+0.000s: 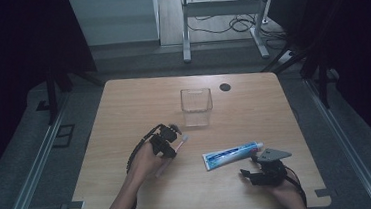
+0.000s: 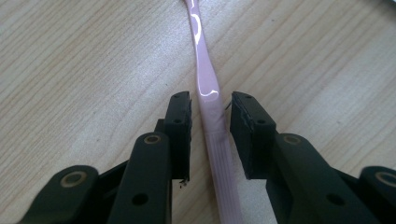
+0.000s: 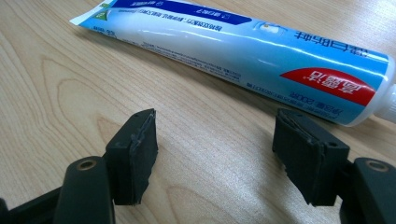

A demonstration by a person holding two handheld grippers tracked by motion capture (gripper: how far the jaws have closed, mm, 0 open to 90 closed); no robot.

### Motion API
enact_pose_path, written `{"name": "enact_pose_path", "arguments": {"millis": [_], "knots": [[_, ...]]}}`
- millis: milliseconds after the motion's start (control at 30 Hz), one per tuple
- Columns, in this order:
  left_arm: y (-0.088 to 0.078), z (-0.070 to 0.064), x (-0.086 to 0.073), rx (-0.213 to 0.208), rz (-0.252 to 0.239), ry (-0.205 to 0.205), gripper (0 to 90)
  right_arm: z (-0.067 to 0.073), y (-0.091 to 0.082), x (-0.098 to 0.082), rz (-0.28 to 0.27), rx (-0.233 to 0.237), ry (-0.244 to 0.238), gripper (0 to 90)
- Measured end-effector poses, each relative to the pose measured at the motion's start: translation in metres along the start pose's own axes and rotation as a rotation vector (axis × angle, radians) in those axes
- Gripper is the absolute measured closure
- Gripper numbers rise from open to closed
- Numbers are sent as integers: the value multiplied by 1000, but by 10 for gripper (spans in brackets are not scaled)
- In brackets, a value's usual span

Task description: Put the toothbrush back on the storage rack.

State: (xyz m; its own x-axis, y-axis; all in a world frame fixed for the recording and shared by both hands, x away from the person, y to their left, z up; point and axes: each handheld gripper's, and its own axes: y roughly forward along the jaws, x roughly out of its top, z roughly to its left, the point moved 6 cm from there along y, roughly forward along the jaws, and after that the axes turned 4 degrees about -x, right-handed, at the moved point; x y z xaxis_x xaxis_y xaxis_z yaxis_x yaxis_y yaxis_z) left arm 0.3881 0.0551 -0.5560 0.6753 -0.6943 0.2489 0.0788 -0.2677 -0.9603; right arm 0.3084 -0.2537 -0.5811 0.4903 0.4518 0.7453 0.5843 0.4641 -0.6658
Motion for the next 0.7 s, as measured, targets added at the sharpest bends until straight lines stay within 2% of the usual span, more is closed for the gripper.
{"name": "enact_pose_path", "arguments": {"millis": [300,333,367,500,567,600,633,700], "knots": [[5,0,10,7,86,-9,705,0,0,0,-1,1,-2,300],[5,1,11,14,110,1,710,0,0,0,-1,1,-2,300],[7,0,12,17,111,-9,718,0,0,0,-1,1,-2,299],[7,-1,16,33,162,-3,742,0,0,0,0,-1,-3,298],[8,-2,17,33,161,-15,747,0,0,0,-1,2,-3,298],[8,-1,18,29,185,-5,757,0,0,0,0,0,-3,298],[9,-2,19,29,181,-14,774,0,0,0,-1,2,-3,298],[9,-2,19,33,197,-3,777,0,0,0,0,-1,-3,297]]}}
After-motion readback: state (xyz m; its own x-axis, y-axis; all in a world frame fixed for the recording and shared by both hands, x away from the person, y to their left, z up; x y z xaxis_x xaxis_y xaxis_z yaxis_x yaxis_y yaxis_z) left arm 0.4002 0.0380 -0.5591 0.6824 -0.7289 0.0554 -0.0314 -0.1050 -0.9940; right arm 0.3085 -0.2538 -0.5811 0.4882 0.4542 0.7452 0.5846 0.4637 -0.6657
